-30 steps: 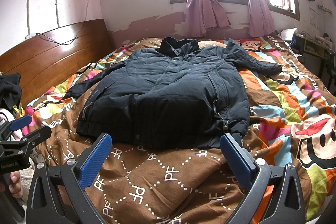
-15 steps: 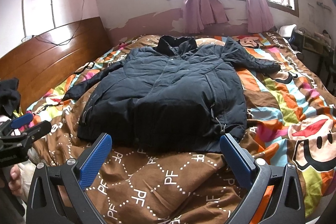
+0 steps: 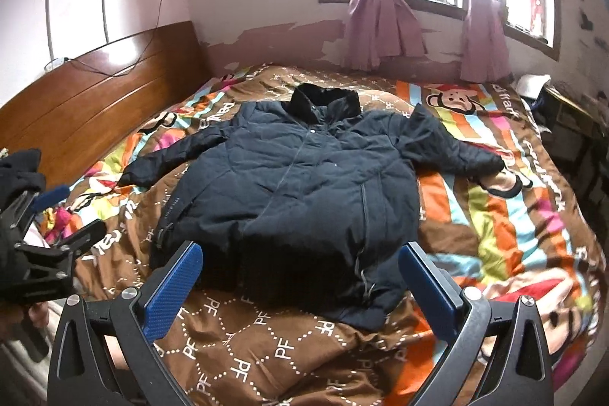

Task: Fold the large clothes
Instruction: 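Move both tools toward the navy jacket, approaching its sleeves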

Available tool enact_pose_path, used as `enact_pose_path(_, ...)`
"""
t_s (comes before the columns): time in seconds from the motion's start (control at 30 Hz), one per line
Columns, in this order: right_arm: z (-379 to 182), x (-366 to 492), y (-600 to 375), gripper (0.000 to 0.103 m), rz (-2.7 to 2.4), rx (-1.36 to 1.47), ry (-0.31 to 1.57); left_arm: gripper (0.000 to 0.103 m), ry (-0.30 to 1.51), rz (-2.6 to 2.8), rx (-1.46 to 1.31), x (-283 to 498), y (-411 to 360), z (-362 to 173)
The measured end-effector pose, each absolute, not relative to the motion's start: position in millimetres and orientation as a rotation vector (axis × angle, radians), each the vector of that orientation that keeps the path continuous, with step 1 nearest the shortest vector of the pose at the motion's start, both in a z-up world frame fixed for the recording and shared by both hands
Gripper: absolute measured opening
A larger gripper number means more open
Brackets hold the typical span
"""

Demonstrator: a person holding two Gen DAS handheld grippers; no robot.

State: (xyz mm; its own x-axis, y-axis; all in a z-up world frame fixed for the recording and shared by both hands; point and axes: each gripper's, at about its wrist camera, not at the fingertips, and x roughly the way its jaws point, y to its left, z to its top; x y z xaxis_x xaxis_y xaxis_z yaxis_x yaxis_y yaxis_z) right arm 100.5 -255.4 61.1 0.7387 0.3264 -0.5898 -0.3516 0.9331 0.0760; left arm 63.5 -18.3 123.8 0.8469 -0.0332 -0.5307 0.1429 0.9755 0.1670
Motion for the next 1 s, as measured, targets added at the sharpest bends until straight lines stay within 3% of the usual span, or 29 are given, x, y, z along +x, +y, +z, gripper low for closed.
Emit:
enact_pose_path(0.2,121.5,108.3,-262.1,0.103,0.330,-0.095,0.641,0.102,0.515,-0.134,0.253,75.6,-24.5,164.3)
enact_pose_path(0.47,171.6,135.8,-258.9,0.103,0.259,-0.202,0.511,0.101,0.510,-0.081,0.257,118.3,-22.4,186.7)
enact_pose_path(1.0,162.5,236.8,-254.3,0.103,0.261,-0.287,0.485,0.101,0.584,-0.075,0.211,250.8,-34.8,178.1)
